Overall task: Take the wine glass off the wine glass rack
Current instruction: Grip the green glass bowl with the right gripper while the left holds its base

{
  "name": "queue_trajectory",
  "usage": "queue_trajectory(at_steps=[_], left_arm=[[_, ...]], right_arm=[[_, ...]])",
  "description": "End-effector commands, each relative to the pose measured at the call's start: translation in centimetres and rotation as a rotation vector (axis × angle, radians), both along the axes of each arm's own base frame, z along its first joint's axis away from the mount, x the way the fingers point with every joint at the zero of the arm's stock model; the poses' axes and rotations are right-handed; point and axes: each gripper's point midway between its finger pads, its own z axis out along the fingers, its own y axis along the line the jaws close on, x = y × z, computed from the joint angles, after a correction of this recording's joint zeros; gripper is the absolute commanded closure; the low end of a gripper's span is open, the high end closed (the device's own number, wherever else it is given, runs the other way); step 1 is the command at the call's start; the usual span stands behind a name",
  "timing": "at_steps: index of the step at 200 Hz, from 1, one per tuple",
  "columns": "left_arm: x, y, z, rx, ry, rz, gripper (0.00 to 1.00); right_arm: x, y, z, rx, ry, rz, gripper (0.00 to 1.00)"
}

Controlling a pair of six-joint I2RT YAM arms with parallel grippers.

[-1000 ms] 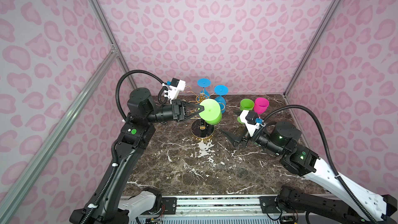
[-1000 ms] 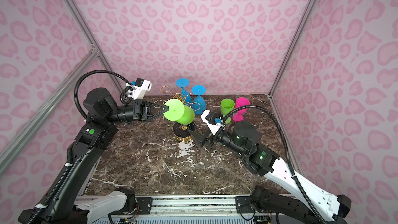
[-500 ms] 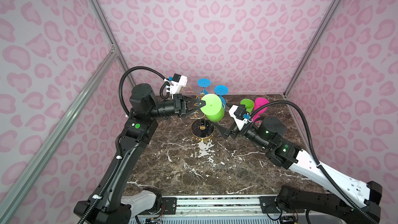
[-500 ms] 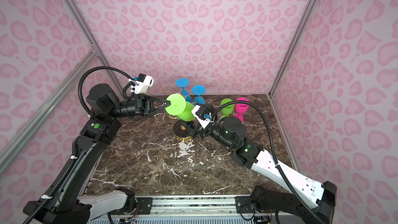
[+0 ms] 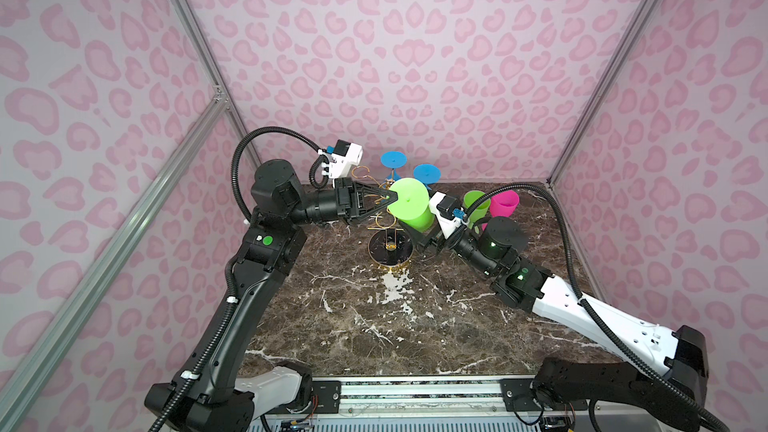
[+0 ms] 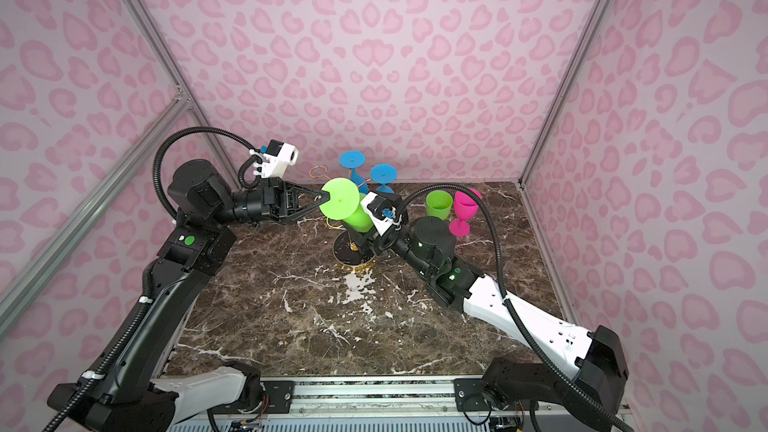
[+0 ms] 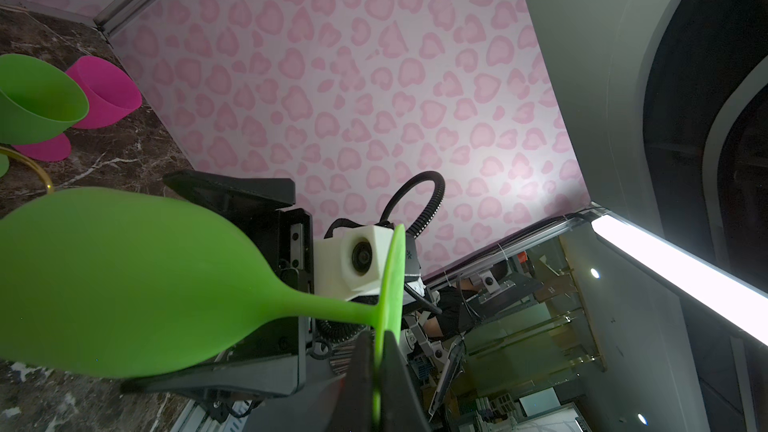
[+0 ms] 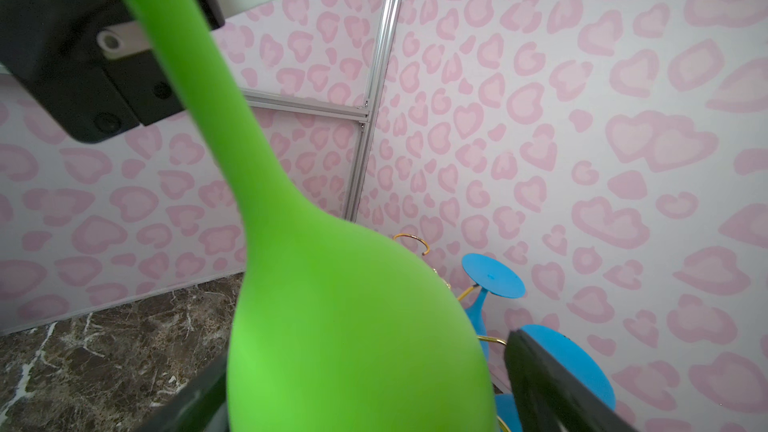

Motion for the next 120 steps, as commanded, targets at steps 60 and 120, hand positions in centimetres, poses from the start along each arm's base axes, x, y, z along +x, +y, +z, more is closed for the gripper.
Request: queue_trajectory(at_steps=[60, 120], left_arm=[[-1.0, 0.0, 1.5, -0.027, -0.06, -0.036, 0.96], [-0.5, -0.1, 2.0, -0.036, -0.069, -0.023, 0.94]], right_arm=[[0.4, 0.4, 1.2, 0.056, -0.009, 0.006, 0.14], [-0.3, -0.7, 1.0, 0.067, 0.025, -0.007, 0.24]])
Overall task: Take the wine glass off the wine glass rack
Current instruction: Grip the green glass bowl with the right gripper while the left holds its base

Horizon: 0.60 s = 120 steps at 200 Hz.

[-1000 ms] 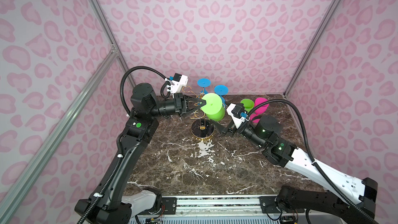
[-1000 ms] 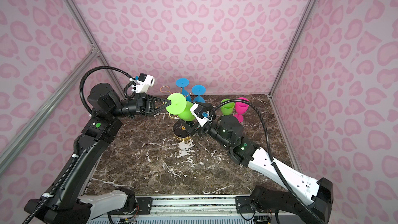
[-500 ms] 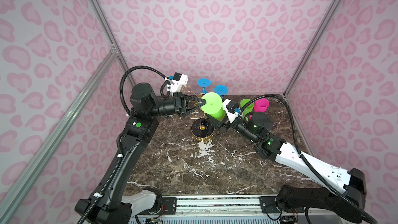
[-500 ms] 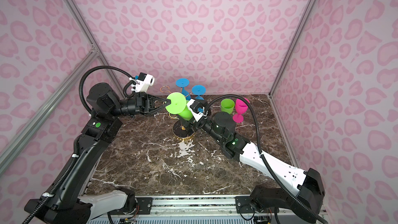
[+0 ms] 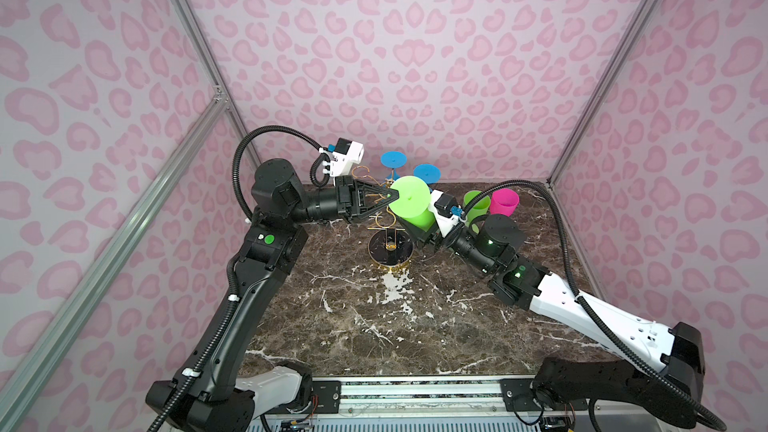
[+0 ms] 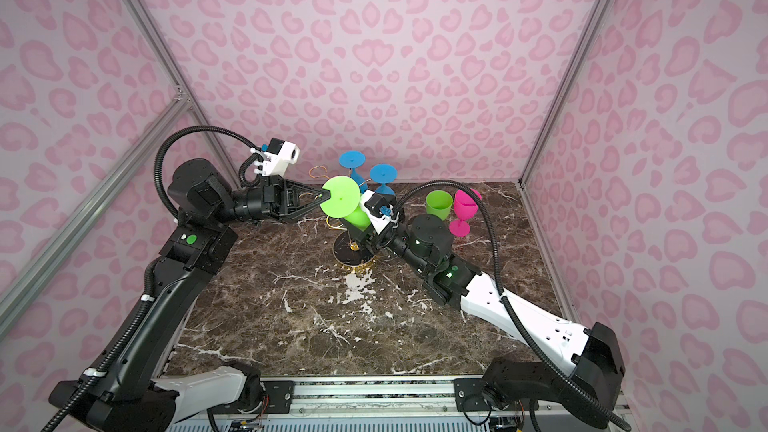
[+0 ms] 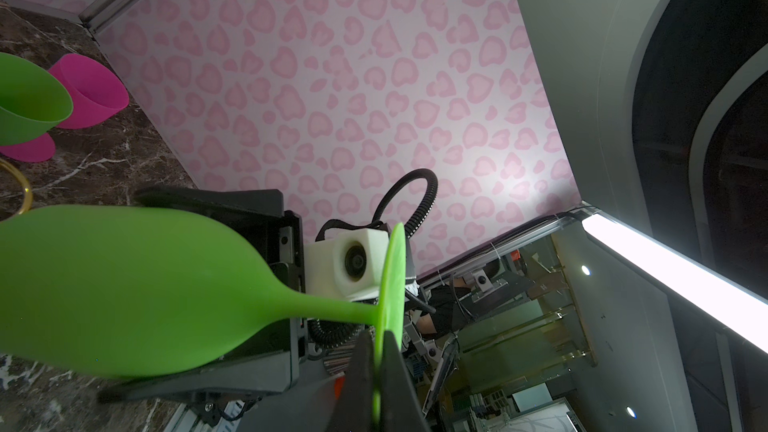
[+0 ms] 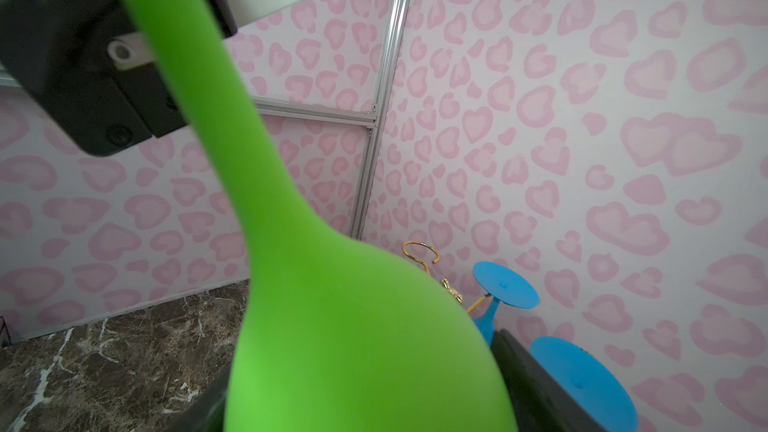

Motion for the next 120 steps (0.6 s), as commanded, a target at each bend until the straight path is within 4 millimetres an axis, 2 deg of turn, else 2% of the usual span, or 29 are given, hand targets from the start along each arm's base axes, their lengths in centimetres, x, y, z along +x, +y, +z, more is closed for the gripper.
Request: queue_trajectory(at_steps=[1, 18, 35, 47, 51, 80, 120], left_arm=[[-0.6, 0.1, 1.5, -0.022, -0.072, -0.014, 0.94], [-0.4, 0.0, 1.7, -0.026, -0.08, -0.006, 0.86], [-0.2, 0.1, 2.0, -0.028, -0.106, 0.004, 0.7], [-0.2, 0.1, 2.2, -0.028, -0.132, 0.013, 0.65], [-0.2, 0.1, 2.2, -0.027, -0.143, 0.014, 0.6], [0.5, 0.2, 2.1, -0.013, -0.233, 0.063, 0.46], [3.6, 1.2, 1.3, 0.041, -0.496, 0.297, 0.44]], right_arm=[[-0.1, -0.9, 0.7, 0.051, 0.013, -0.025, 0.24], [-0.3, -1.2, 0.6, 0.051, 0.034, -0.027, 0.25], [-0.4, -1.7, 0.8, 0.06, 0.07, -0.04, 0.25], [-0.2, -2.3, 0.8, 0.061, 0.116, -0.05, 0.25], [-0.2, -2.5, 0.8, 0.062, 0.131, -0.053, 0.26], [-0.1, -4.6, 0.6, 0.018, 0.249, -0.106, 0.27], [-0.6, -8.4, 1.0, -0.046, 0.379, -0.184, 0.28]])
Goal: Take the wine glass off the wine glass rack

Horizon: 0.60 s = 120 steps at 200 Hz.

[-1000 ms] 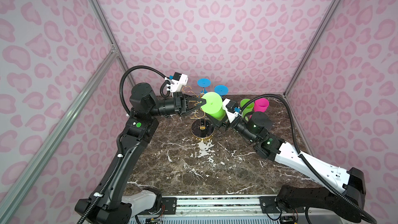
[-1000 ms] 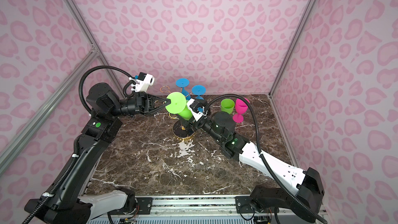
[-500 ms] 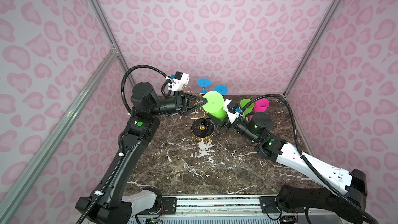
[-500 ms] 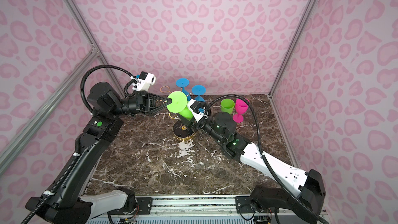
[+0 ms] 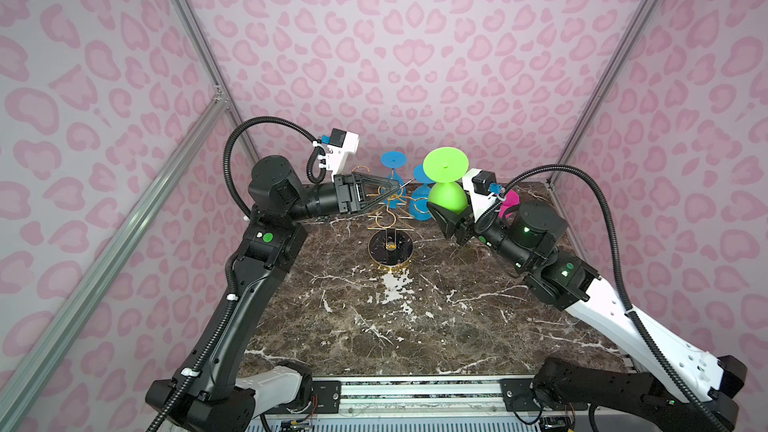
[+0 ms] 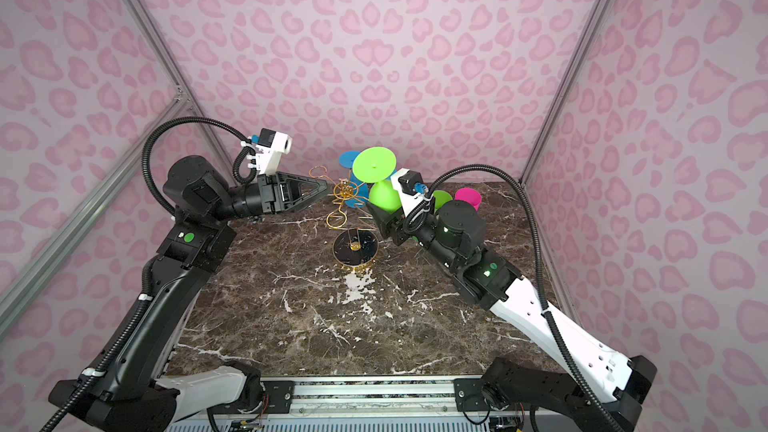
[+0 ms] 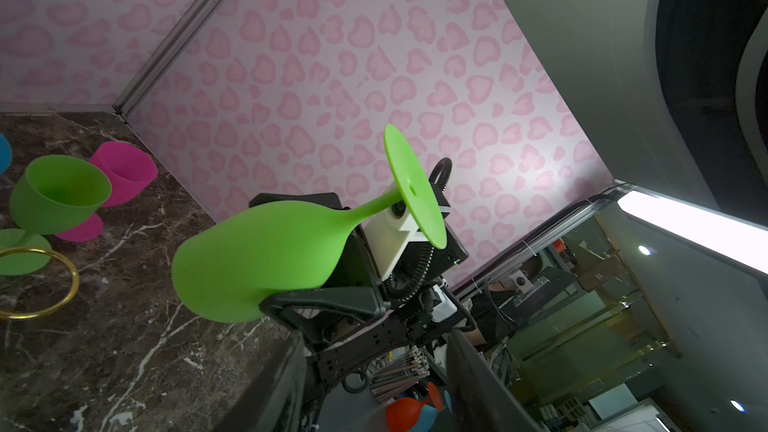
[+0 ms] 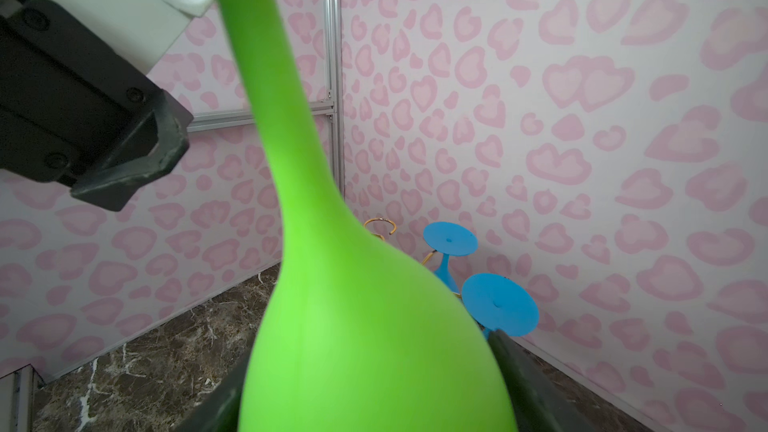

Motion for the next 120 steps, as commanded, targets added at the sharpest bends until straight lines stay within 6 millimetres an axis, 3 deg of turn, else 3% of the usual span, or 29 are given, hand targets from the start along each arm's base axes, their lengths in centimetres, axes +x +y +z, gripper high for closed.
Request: queue_trajectory(at_steps=[1, 36, 51, 54, 64, 93, 99, 120], left_arm=[[2.2, 0.9, 0.4, 0.026, -0.244, 0.183, 0.44], [4.6, 2.2, 0.9, 0.106, -0.538, 0.406, 0.44], [4.4, 2.2, 1.6, 0.122, -0.705, 0.439, 0.45], [4.3, 2.0, 1.4, 0.134, -0.738, 0.437, 0.45], [4.0, 1.5, 1.7, 0.163, -0.877, 0.445, 0.45], [3.0, -0.2, 0.5, 0.278, -1.247, 0.379, 0.49], [3.3, -0.7, -1.1, 0.309, -1.283, 0.348, 0.5], [3.5, -1.3, -1.9, 0.349, -1.415, 0.328, 0.5]], right_arm=[[-0.3, -2.0, -2.8, -0.083, 0.166, -0.044, 0.28], [-0.6, -4.0, -3.5, -0.153, 0.273, -0.081, 0.3], [-0.7, -3.9, -4.6, -0.189, 0.32, -0.08, 0.31], [-0.8, -4.0, -3.6, -0.176, 0.309, -0.078, 0.31], [-0.8, -3.8, -3.9, -0.186, 0.329, -0.073, 0.31], [-0.7, -3.3, -4.7, -0.193, 0.368, -0.055, 0.32], [-0.7, -3.1, -4.9, -0.193, 0.376, -0.048, 0.33], [-0.6, -2.2, -5.4, -0.197, 0.406, -0.017, 0.34]])
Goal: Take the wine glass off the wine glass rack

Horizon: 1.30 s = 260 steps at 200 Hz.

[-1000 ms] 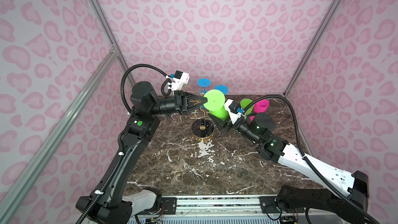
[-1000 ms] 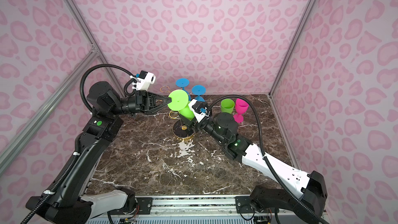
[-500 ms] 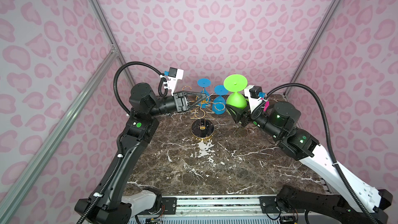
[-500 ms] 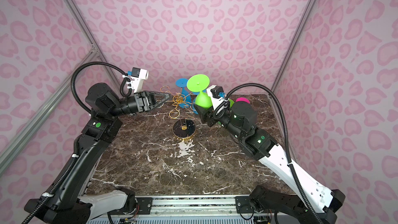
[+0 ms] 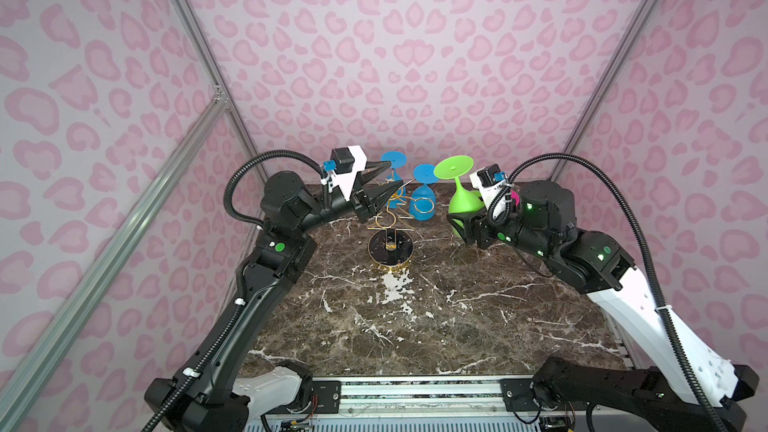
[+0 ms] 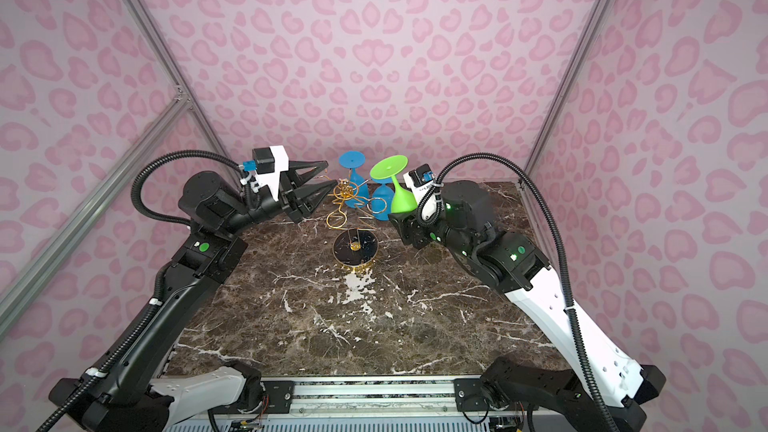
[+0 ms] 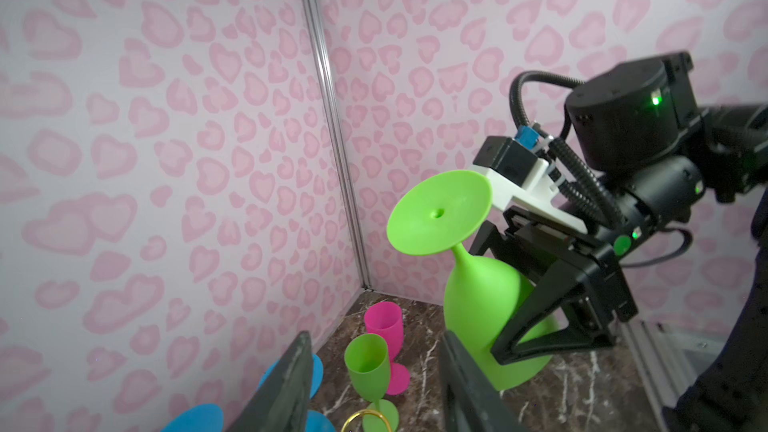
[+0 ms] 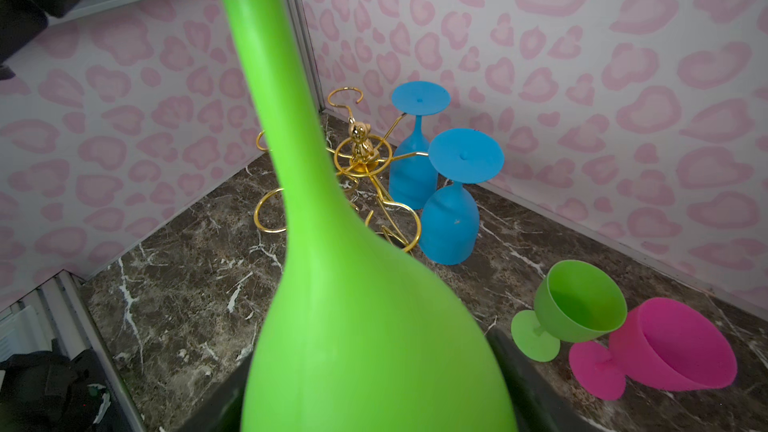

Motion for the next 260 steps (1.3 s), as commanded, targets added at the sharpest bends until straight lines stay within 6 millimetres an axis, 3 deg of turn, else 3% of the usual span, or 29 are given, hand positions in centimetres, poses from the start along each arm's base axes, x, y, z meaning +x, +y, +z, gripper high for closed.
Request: queue_trajectory(at_steps=[1, 59, 75, 80, 187, 220, 226, 231, 260], left_arm=[[-0.1, -0.7, -0.5, 0.131, -0.312, 0.008, 0.5], [1.3, -1.8, -2.4, 0.202, -0.36, -0.014, 0.52], [1.4, -2.0, -2.5, 0.205, -0.373, -0.017, 0.54], [1.1, -2.0, -1.3, 0.195, -0.402, -0.014, 0.54], [1.0, -2.1, -2.1, 0.23, -0.44, -0.01, 0.58], [1.2, -2.0, -1.9, 0.231, -0.448, 0.007, 0.63], [1.2, -2.0, -1.9, 0.231, -0.451, 0.011, 0.68], [1.5, -2.1, -3.0, 0.241, -0.428, 0.008, 0.7], [1.7, -2.1, -3.1, 0.244, -0.431, 0.026, 0.83]], right_arm=[[-0.2, 0.9, -0.7, 0.007, 0.046, 0.037, 0.34], [-0.2, 2.9, -1.0, 0.043, 0.08, 0.098, 0.36], [-0.1, 3.5, -1.2, 0.048, 0.088, 0.112, 0.36], [-0.1, 3.7, -1.3, 0.049, 0.091, 0.116, 0.36], [-0.3, 7.4, -2.2, 0.072, 0.128, 0.195, 0.38], [-0.3, 7.8, -2.4, 0.08, 0.142, 0.201, 0.38], [-0.3, 7.9, -2.4, 0.082, 0.143, 0.202, 0.38], [-0.3, 7.9, -2.4, 0.083, 0.145, 0.201, 0.37], [-0.2, 8.2, -2.5, 0.095, 0.156, 0.204, 0.37]])
